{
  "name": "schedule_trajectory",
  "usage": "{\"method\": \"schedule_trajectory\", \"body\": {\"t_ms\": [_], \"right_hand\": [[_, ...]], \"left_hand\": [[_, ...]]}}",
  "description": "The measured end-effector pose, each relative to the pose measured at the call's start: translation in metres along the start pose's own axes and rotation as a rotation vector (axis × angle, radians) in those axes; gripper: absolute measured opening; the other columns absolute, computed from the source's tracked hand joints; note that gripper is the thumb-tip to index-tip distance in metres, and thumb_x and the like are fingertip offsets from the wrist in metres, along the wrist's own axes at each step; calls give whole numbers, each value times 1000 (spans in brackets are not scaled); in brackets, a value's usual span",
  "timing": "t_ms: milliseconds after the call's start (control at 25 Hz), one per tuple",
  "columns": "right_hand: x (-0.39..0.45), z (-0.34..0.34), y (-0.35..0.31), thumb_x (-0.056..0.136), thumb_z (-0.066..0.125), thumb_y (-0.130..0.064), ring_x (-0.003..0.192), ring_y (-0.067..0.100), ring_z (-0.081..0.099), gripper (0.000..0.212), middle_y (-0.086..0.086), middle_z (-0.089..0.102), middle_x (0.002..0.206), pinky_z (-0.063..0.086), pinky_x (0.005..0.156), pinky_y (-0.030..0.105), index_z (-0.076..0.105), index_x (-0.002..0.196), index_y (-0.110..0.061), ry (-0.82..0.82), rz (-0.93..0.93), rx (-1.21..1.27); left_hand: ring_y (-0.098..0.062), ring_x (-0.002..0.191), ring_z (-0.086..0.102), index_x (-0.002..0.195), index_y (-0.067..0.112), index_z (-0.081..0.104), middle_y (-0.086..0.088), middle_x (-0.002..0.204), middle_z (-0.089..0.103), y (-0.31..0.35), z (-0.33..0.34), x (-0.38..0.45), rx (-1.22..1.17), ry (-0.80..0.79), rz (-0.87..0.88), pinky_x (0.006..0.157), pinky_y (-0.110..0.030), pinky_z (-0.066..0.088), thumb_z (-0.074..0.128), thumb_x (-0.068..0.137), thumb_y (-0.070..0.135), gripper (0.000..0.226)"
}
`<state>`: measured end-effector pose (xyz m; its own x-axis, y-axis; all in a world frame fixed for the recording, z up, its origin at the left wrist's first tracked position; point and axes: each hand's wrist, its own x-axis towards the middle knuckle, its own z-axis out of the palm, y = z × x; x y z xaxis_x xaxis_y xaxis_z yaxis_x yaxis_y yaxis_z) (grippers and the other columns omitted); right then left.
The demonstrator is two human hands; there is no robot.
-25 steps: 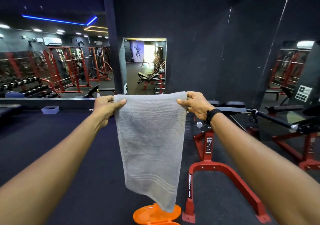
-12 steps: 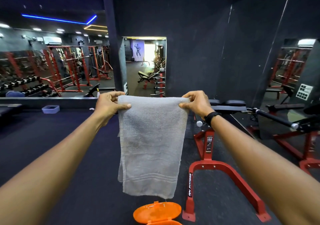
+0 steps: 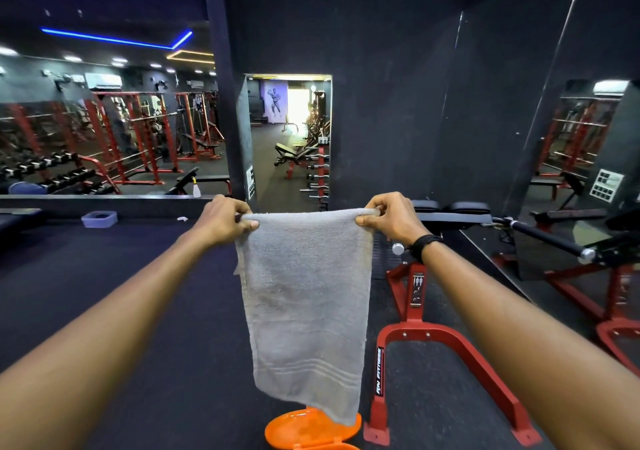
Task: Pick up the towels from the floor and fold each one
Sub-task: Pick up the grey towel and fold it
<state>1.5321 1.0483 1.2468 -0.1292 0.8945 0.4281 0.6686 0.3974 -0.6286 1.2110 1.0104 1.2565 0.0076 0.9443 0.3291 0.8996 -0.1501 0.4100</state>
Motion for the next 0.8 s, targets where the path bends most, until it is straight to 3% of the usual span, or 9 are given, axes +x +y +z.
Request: {"method": "schedule_trajectory", "body": {"t_ms": [80,200,280,360,440,480,560,640,800], "right_hand": [[0,-1,5,74,82,-26,61,8,50,19,-6,58,61,38,54,22,66,65,-19,-62,0,-52],[0,-14,4,73,83,-27,56,1,49,28,-11,56,59,38,54,20,60,57,-25,-354,15,-182],[11,-34,-11,72,83,-27,53,1,52,24,-7,59,61,41,52,18,62,64,-20,-390,-4,-30],[22,-52,-25,66,82,-35,67,7,61,34,0,66,79,50,60,25,64,88,-15,-276,53,424],[15,-48,-21,65,79,-38,72,10,61,44,-5,70,85,54,67,30,64,101,-17,-392,173,566],[5,-37,-12,72,77,-32,69,9,59,31,-8,70,79,54,65,28,65,96,-17,-477,205,498],[-13,-12,9,86,69,-17,72,8,63,6,-7,71,77,57,69,27,67,91,-15,-534,254,467],[-22,-1,20,91,62,-15,76,6,67,7,-6,73,82,56,72,25,68,95,-14,-472,320,617],[-23,12,13,93,59,-16,81,11,66,12,3,70,97,54,70,26,65,102,-14,-565,371,667]], "left_hand": [[-19,67,46,62,15,55,-5,66,51,-1,0,1,71,-112,-2,57,-30,30,70,86,27,31],[-14,57,44,63,11,53,-1,59,46,8,-4,-2,-18,-479,-57,50,-23,37,66,89,26,32],[-12,58,48,67,12,56,5,59,53,26,-18,5,-313,-351,18,48,-15,42,67,88,20,24],[-12,71,62,88,14,64,8,77,69,38,-33,14,-788,-89,37,59,-16,51,80,74,31,27],[-17,99,68,115,16,63,0,107,72,31,-27,9,-885,-277,-35,87,-33,54,89,50,51,78],[-19,107,65,118,17,63,-1,113,71,21,-13,0,-800,-409,-105,97,-38,48,90,43,53,88],[-25,107,62,110,15,68,-6,111,71,-4,16,-15,-703,-495,-233,93,-38,42,91,38,56,86],[-27,94,61,99,9,70,-11,104,71,-13,27,-21,-814,-359,-346,81,-38,42,89,41,59,79],[-8,60,67,95,9,67,1,72,73,-8,32,-29,-1033,-203,-454,63,-28,53,69,82,33,27]]}}
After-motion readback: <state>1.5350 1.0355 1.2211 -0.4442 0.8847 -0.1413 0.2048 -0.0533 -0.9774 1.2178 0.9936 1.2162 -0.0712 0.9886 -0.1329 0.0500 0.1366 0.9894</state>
